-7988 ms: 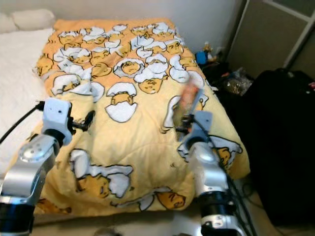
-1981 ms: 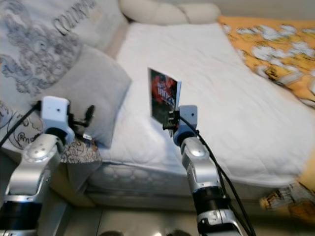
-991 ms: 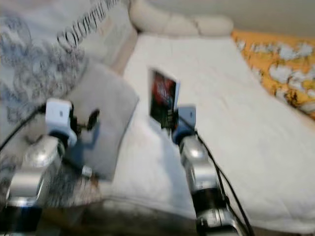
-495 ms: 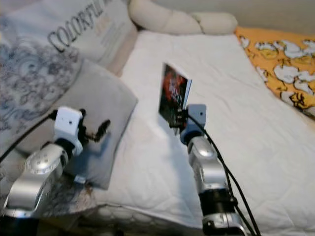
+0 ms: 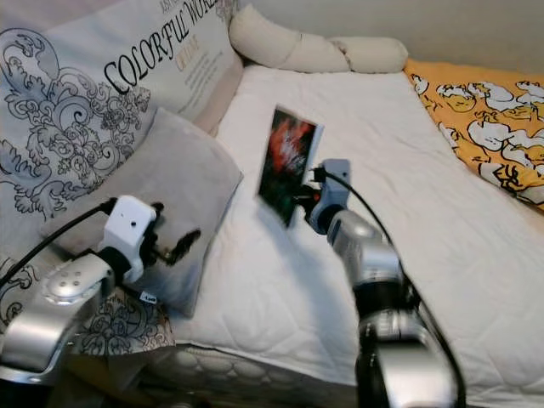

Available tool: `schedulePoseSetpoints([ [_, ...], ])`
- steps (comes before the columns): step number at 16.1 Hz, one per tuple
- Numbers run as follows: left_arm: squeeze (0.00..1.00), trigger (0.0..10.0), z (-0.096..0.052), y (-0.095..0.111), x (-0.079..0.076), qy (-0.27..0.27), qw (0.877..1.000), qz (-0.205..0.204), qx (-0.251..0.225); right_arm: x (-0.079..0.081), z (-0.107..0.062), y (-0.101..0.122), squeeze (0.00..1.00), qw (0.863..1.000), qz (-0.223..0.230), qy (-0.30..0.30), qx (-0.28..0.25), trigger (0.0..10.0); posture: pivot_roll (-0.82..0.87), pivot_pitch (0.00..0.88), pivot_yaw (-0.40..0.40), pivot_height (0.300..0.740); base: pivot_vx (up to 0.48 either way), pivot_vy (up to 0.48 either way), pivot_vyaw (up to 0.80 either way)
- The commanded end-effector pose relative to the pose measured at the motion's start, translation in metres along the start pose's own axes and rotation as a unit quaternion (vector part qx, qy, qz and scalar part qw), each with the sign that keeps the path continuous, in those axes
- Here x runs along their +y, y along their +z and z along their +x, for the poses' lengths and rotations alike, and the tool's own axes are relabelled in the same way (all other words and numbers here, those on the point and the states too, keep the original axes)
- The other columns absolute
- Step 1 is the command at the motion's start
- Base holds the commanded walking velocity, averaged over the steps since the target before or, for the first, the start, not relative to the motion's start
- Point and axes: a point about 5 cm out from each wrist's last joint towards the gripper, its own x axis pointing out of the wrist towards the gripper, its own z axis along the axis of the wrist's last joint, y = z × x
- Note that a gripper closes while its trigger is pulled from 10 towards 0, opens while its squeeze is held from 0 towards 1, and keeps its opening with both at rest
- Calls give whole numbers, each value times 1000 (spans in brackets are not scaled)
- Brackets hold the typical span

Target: Clean up the room

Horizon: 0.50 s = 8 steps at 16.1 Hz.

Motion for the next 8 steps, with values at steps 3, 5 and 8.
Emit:
schedulePoseSetpoints([
  [3,188,10000,-4,15,0,-91,996,-10,-3,-13,0,1,0,994,62,62,73,10000,121,0,12,740,0,0,0],
  [5,180,10000,-6,23,-1,-142,990,-16,-1,-19,-5,1,0,987,97,91,89,10000,149,0,14,740,0,0,0],
  [8,176,10000,-22,24,-2,-212,977,-8,36,-20,-7,-8,0,982,77,112,134,10000,215,0,30,740,0,0,0],
])
